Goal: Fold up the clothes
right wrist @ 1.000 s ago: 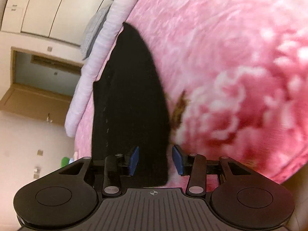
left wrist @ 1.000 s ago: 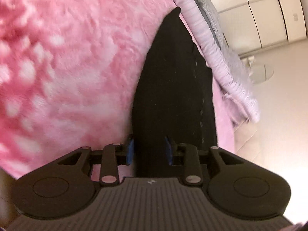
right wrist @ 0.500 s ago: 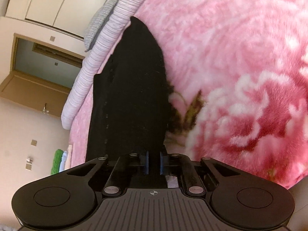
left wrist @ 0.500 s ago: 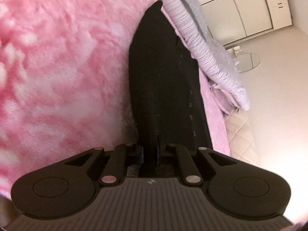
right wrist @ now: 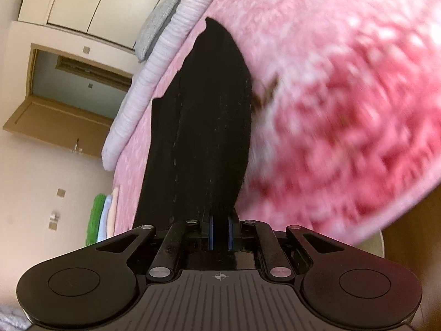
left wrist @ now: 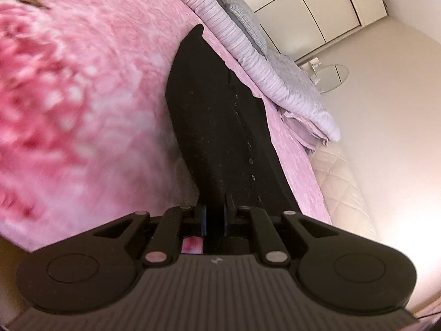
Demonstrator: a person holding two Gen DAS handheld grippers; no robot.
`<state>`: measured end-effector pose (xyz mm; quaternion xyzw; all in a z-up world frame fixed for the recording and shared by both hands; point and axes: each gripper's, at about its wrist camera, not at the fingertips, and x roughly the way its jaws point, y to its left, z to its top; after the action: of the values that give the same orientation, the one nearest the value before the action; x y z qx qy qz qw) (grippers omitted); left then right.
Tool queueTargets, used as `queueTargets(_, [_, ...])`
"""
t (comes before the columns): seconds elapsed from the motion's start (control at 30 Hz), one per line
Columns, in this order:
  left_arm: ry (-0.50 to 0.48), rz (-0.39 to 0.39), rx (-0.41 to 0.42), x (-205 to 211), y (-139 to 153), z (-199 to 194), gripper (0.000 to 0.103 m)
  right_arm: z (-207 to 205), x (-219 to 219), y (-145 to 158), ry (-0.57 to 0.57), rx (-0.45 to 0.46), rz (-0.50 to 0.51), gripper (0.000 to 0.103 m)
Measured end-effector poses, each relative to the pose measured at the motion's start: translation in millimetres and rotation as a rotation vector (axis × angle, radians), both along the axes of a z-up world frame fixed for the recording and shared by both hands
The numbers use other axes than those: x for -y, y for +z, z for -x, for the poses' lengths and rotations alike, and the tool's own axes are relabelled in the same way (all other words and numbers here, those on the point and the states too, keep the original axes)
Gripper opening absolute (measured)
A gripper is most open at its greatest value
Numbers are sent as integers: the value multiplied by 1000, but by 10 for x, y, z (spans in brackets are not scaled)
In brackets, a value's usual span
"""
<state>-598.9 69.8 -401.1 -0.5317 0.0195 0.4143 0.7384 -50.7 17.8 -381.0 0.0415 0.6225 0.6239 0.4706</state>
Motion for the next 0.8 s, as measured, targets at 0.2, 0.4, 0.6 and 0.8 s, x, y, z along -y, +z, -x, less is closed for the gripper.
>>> queueTargets(0.2, [-21, 13, 11, 359, 133, 76, 7, -8, 405, 44, 23, -27, 19, 8])
queueTargets(0.4, [-54, -102, 53, -83, 593, 12, 7, -37, -22, 637, 85, 26, -195, 9])
queueTargets(0.6, [-32, -166, 15, -1305, 885, -209, 10, -75, -1083, 952, -12, 63, -339, 11])
queueTargets(0.8, [-31, 16, -149, -2393, 574, -443, 18, -167, -1979, 701, -154, 140, -236, 55])
